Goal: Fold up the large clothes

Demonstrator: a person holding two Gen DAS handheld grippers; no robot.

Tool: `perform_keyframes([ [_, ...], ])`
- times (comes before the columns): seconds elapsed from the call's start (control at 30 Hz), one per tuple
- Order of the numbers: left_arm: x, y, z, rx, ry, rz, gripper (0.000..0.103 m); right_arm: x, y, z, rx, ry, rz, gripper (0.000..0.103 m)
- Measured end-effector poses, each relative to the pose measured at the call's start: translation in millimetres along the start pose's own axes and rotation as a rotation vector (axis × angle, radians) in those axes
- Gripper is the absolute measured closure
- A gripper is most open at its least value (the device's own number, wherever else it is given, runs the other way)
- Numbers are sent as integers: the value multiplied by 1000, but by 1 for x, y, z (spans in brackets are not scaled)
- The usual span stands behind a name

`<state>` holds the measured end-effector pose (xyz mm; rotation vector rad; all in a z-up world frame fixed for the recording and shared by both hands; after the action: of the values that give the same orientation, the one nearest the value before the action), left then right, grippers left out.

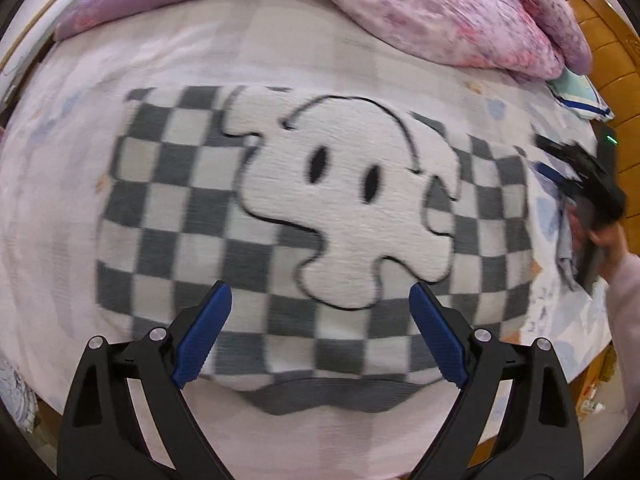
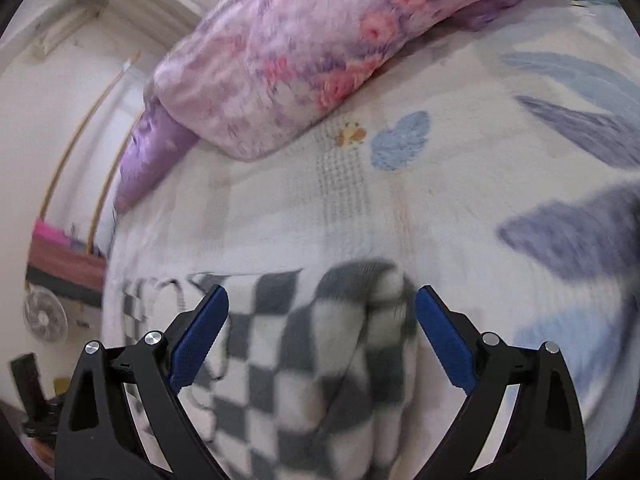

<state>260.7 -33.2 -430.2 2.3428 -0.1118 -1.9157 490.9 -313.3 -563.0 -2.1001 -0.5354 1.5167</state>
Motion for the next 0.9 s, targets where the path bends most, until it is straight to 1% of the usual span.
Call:
perform_keyframes([
  [0.03, 2, 5, -1, -4, -6, 15, 12, 10, 3, -4, -7, -20, -4, 12],
  [0.07, 6, 13, -4, -14, -17, 47, 12, 21, 6, -7, -1, -43, -31, 12],
  [0.1, 7, 16, -6, -20, -18, 62, 12, 31, 9, -10, 15, -60, -71, 12],
  [0.13, 9, 19, -10, -22, -9, 63, 12, 39, 12, -10, 26, -73, -101, 12],
  [0.17, 10, 21, -15, -12, 7, 53, 12, 50, 14, -6, 34, -111, -139, 11],
  [0.2, 11, 23, -17, 2, 7, 46, 12, 58, 17, -1, 39, -144, -153, 11],
  [0.27, 16, 25, -19, 30, -18, 36, 12, 56, 16, 6, -9, -119, -200, 9],
  [0.33, 18, 24, -19, 45, -26, 39, 12, 53, 16, 14, 3, -146, -242, 9],
  [0.4, 21, 24, -14, 56, -44, 42, 12, 46, 14, 30, 59, -195, -339, 9],
  [0.43, 21, 22, -12, 61, -50, 25, 13, 42, 12, 38, 58, -223, -365, 9],
  [0.5, 20, 17, -10, 72, -36, -31, 13, 35, 5, 64, 48, -290, -409, 9],
  [0.53, 19, 16, -9, 67, -32, -37, 13, 32, -2, 85, 39, -333, -433, 9],
  [0.57, 18, 15, -7, 50, -35, -30, 13, 28, -7, 99, 20, -346, -438, 9],
  [0.63, 18, 13, -6, 20, -39, -13, 13, 20, -13, 129, -5, -331, -405, 9],
  [0.7, 16, 13, -10, 4, -32, 0, 13, 13, -18, 152, 62, -315, -383, 9],
  [0.73, 17, 14, -13, 3, -31, 2, 13, 11, -17, 159, 83, -299, -360, 13],
  [0.77, 17, 15, -16, 5, -32, 8, 13, 10, -16, 163, 102, -273, -311, 27],
  [0.8, 18, 18, -21, 11, -26, 24, 15, 9, -9, 165, 147, -229, -227, 36],
  [0.83, 18, 20, -26, 21, -16, 37, 22, 9, -1, 165, 208, -208, -172, 57],
  [0.87, 20, 22, -33, 35, -11, 42, 27, 7, 8, 166, 295, -194, -145, 60],
  [0.9, 24, 23, -40, 45, -18, 42, 33, 6, 12, 168, 379, -183, -156, 62],
])
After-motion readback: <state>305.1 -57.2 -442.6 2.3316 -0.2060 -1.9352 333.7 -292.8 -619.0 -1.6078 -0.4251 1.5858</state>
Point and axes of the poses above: each gripper's, at about its wrist camera, not at the fingertips, and x roughly the way its jaws point, y to its right, z to its underside, the point moved 9 cm from there along x, roughly the way its jaws point, and after that the axes turned 5 degrees about x, right-handed, at the moved point
